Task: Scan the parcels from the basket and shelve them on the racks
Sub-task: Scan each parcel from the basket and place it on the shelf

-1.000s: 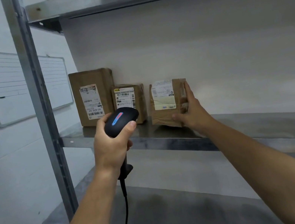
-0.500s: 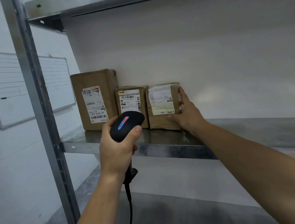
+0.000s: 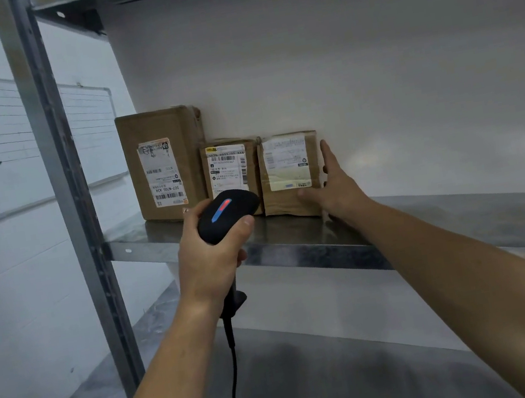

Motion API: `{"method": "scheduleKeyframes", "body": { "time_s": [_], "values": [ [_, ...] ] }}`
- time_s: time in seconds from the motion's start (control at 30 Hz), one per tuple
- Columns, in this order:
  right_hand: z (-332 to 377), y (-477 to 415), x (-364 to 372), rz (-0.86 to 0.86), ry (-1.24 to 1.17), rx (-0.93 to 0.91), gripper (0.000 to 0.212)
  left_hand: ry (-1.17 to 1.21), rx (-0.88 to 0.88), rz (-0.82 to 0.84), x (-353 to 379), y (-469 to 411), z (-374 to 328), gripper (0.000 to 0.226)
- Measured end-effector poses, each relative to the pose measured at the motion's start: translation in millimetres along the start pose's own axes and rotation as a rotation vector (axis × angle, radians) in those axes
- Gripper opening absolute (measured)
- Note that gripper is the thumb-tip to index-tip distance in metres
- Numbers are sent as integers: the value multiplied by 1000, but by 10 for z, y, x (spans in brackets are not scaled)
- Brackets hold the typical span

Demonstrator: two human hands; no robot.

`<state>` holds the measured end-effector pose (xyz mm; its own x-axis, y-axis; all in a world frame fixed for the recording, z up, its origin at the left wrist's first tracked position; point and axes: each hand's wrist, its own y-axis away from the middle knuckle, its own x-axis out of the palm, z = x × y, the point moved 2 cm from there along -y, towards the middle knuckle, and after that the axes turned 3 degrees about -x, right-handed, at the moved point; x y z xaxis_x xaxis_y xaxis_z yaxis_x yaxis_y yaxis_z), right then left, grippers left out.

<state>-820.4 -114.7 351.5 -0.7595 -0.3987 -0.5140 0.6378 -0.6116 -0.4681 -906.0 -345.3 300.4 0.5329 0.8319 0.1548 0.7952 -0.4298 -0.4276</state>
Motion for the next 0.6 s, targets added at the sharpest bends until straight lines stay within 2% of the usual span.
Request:
{"method": "scheduleKeyframes", "body": {
  "time_s": [0.17,0.33,0.47,0.6],
  "values": [
    [-63,119,-145,-6,20,-4,107,28,5,22,106,37,36,61],
    [-101,352,-456,-21,181,-76,89,74,7,76,382,150,2,73],
    [-207,567,-791,-49,319,-118,77,99,24,115,714,289,-60,63],
    [-363,893,-1229,-91,418,-112,71,135,17,169,1118,524,-151,65]
  ]
}}
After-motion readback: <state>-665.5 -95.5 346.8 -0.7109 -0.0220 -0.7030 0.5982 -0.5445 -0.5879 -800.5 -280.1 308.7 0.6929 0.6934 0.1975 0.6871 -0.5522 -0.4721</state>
